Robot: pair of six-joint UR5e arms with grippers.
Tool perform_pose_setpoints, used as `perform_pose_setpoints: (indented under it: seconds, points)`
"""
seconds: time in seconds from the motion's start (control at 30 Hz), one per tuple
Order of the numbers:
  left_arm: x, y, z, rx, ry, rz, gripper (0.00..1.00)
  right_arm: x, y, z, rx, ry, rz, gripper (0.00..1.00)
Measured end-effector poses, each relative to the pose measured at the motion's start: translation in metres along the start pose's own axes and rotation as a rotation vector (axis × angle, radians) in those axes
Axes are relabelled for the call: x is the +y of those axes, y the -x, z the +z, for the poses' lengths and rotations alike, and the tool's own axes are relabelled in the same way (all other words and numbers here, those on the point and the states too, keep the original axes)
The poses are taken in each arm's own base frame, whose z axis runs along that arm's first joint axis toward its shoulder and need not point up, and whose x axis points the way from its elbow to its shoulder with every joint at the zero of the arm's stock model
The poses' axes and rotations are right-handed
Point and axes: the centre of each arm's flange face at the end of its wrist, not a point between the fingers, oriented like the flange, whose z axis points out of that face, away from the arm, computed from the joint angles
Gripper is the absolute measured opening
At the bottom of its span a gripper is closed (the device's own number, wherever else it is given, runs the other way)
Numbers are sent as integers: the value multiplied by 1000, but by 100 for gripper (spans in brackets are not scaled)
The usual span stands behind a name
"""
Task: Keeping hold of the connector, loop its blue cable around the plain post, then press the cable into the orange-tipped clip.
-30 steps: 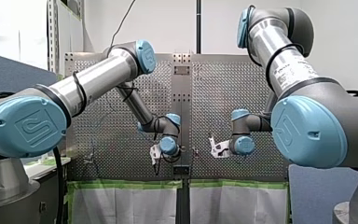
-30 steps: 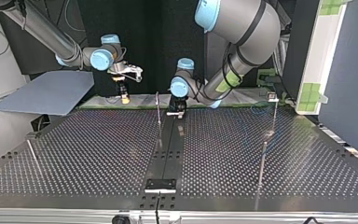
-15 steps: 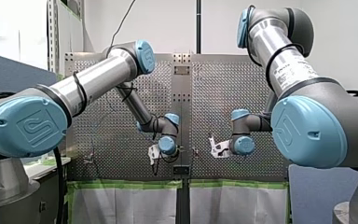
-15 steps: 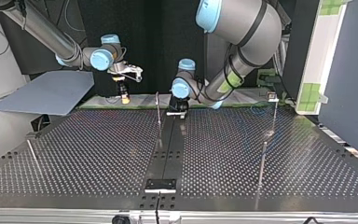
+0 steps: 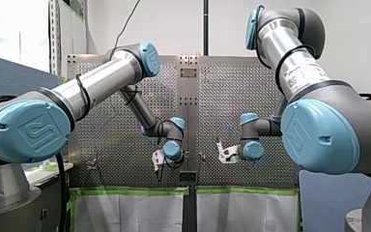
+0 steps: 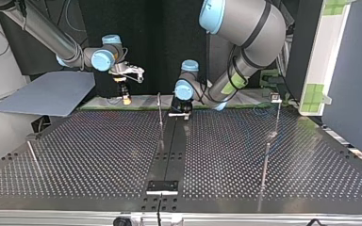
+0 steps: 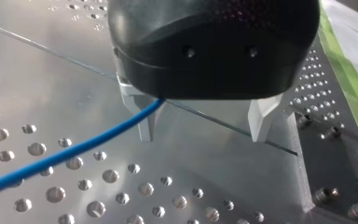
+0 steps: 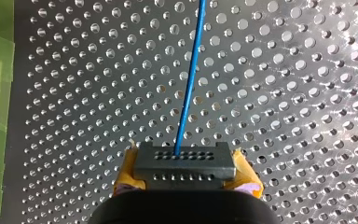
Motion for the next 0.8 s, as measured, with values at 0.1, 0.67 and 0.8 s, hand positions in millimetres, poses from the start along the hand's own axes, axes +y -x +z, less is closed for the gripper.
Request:
perform_pose_setpoints:
  seconds: [0.1,0.67,0.8]
  points:
    - [0,0,0,0,2,0,100,0,0,0,0,0,0,0]
    - [1,0,-1,-1,16,1,100,0,0,0,0,0,0,0]
    - [1,1,-1,-1,18,1,100,0,0,0,0,0,0,0]
